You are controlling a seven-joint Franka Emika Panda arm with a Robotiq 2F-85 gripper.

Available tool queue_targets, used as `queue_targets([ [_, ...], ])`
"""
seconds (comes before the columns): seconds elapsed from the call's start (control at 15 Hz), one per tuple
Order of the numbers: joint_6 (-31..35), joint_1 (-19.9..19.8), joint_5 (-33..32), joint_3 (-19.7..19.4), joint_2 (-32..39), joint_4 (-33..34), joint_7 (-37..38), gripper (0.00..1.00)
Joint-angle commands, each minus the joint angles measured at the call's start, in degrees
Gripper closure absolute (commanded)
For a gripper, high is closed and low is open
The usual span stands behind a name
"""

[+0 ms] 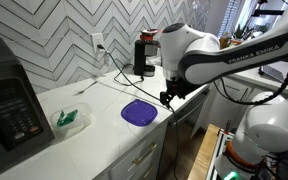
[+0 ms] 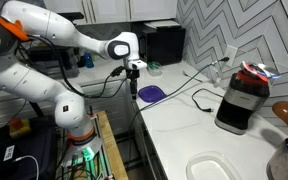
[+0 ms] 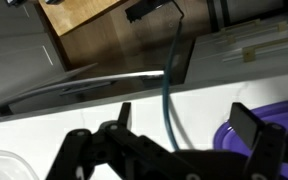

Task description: Move the right bowl to the left

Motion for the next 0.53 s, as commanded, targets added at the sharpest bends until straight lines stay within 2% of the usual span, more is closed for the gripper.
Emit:
queue_targets([
  [0.0,-1.57,-5.56,-2.4,-4.48,-2.46,0.17,3.22,0.0],
  [0.13,-1.84,-7.83,-2.3,-4.55,-1.95,1.0,7.4,0.0],
  [0.2,-0.35,-6.07,-2.31,-5.21,-0.96,0.87,3.65,0.0],
  [0.47,-0.46,-7.19,-2.44,-5.4,-0.93,1.23,6.44,0.0],
])
